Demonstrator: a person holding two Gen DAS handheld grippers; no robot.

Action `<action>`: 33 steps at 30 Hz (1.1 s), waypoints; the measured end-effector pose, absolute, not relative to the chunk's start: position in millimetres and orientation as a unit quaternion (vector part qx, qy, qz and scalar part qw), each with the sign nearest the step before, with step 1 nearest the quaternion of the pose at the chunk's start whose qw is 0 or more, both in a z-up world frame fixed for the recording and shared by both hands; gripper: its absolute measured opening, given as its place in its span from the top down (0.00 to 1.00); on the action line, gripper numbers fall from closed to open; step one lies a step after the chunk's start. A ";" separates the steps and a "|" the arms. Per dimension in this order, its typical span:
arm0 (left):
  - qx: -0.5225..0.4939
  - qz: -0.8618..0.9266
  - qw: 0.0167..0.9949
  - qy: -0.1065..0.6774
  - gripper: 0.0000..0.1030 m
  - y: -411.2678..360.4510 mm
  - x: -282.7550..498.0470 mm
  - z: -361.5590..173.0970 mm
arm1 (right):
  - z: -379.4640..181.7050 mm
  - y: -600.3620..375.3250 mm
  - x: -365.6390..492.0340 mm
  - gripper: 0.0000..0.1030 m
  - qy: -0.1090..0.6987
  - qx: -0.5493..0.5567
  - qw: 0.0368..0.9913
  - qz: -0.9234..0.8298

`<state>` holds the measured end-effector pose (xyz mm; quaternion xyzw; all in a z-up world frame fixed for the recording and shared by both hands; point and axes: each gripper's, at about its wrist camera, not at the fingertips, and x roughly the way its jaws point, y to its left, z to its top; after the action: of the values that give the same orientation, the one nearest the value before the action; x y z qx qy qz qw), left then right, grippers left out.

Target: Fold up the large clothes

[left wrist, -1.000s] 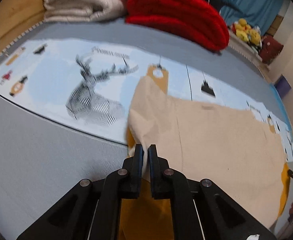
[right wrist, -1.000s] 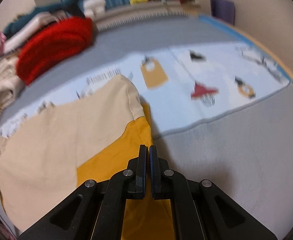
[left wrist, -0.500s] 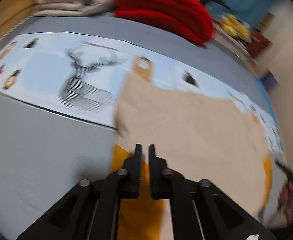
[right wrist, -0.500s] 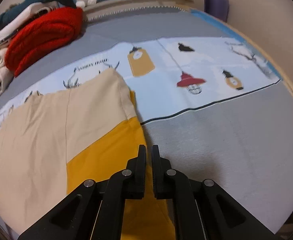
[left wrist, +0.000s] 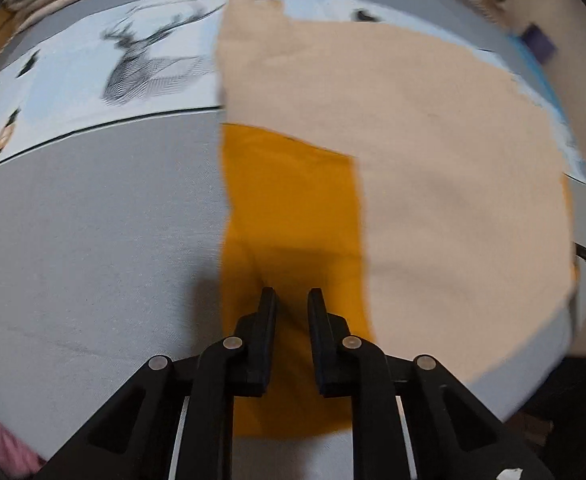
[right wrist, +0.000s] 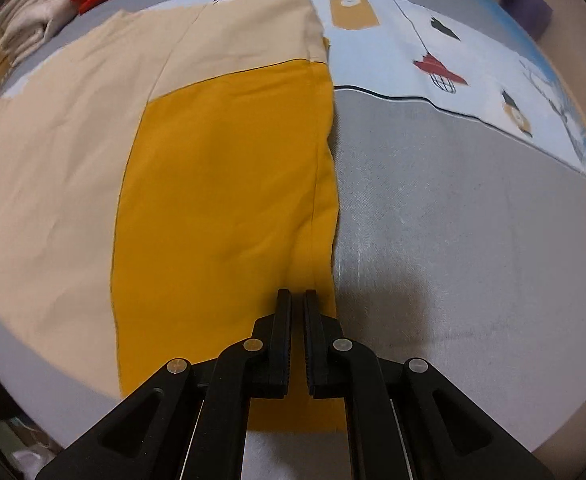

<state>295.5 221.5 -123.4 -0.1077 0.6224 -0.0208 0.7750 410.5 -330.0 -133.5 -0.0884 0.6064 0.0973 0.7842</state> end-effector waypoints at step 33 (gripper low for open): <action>-0.038 0.105 0.889 0.443 0.78 96.0 179.8 -22.8 | 7.8 -225.5 251.1 0.93 0.409 -0.043 0.903 0.124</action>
<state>179.8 96.0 -22.8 -0.0377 0.4435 0.1052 0.8893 251.1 -225.5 7.8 -0.0429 0.4091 0.1237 0.9030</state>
